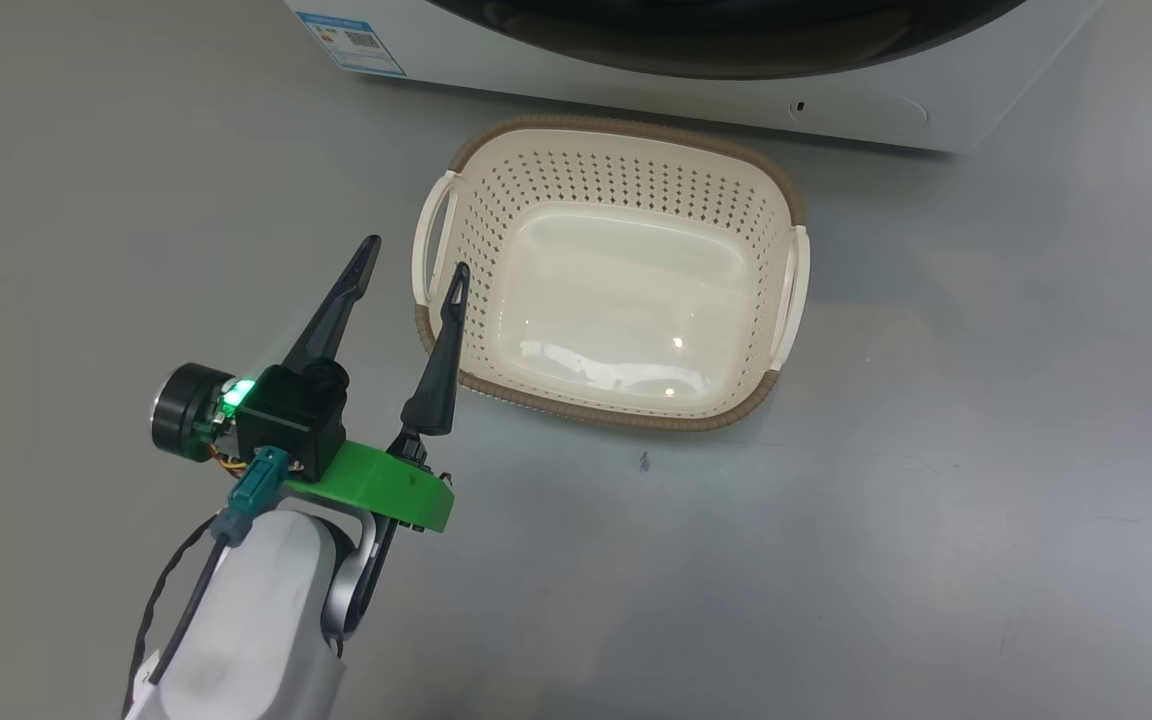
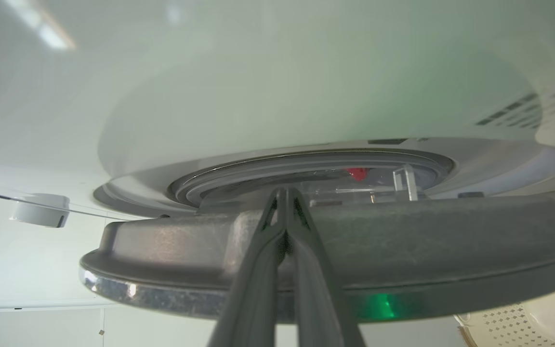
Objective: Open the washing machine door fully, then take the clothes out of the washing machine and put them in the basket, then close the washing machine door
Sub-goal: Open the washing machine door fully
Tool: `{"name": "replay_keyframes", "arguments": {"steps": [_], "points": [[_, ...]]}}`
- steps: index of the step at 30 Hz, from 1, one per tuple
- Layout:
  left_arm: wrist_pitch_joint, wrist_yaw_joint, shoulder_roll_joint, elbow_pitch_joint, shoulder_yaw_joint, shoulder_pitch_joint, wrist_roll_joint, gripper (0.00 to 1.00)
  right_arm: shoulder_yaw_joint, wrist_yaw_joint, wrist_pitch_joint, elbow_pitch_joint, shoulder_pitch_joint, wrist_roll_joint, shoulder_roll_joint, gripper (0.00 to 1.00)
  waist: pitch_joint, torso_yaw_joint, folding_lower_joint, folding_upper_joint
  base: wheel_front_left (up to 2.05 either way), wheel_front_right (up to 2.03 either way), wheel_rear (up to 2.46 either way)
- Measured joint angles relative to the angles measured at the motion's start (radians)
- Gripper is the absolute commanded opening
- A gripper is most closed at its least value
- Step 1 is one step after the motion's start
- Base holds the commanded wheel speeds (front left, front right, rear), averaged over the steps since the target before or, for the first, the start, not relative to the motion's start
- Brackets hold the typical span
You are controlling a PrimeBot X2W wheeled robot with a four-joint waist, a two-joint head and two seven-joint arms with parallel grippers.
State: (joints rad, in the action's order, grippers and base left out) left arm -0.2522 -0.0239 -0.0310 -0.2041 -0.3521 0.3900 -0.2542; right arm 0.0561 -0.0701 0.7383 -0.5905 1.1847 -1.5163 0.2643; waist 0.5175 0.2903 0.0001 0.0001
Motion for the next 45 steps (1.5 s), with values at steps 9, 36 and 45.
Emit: {"name": "replay_keyframes", "arguments": {"steps": [9,36,45], "points": [[0.000,0.001,0.001,-0.013,-0.005,0.000,0.000,1.00,-0.016,0.028,0.073,-0.014,-0.017,-0.020,0.001,0.00,-0.019,-0.018,0.0000,0.0000,0.00,0.00,0.00],[0.000,0.001,0.001,-0.062,-0.018,-0.047,0.001,1.00,-0.075,0.114,0.222,-0.034,-0.232,-0.075,-0.077,0.00,-0.153,-0.060,-0.0001,0.0000,0.00,0.00,0.00],[0.000,0.001,0.000,-0.079,-0.026,-0.084,0.004,1.00,-0.098,0.138,0.252,-0.040,-0.322,-0.086,-0.125,0.00,-0.216,-0.054,-0.0001,0.0000,0.00,0.00,0.00]]}}
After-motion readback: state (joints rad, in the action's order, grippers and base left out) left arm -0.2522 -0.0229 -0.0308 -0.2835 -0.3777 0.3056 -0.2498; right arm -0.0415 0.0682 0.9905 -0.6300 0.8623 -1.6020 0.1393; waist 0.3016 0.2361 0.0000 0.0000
